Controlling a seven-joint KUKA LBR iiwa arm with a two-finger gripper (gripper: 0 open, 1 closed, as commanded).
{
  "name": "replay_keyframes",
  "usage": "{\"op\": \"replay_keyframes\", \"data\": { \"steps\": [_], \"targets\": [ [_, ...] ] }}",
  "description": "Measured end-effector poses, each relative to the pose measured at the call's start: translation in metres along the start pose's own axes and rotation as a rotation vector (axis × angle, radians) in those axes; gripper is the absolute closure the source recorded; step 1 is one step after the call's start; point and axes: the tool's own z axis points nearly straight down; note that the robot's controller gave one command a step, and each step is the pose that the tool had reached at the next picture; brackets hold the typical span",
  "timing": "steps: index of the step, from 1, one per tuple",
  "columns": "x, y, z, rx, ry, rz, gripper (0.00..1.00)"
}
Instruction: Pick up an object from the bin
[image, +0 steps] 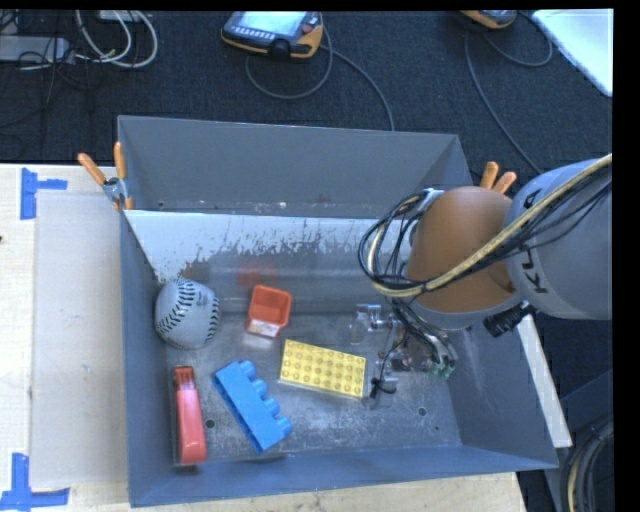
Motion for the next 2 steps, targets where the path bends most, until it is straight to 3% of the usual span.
{"op": "replay_keyframes", "data": {
  "steps": [1, 2],
  "targets": [
    [-0.002, 0.000, -0.004, 0.000, -0.008, 0.000, 0.00],
    [-0.018, 0.018, 0.045, 0.000, -0.005, 0.100, 0.00]
  ]
}}
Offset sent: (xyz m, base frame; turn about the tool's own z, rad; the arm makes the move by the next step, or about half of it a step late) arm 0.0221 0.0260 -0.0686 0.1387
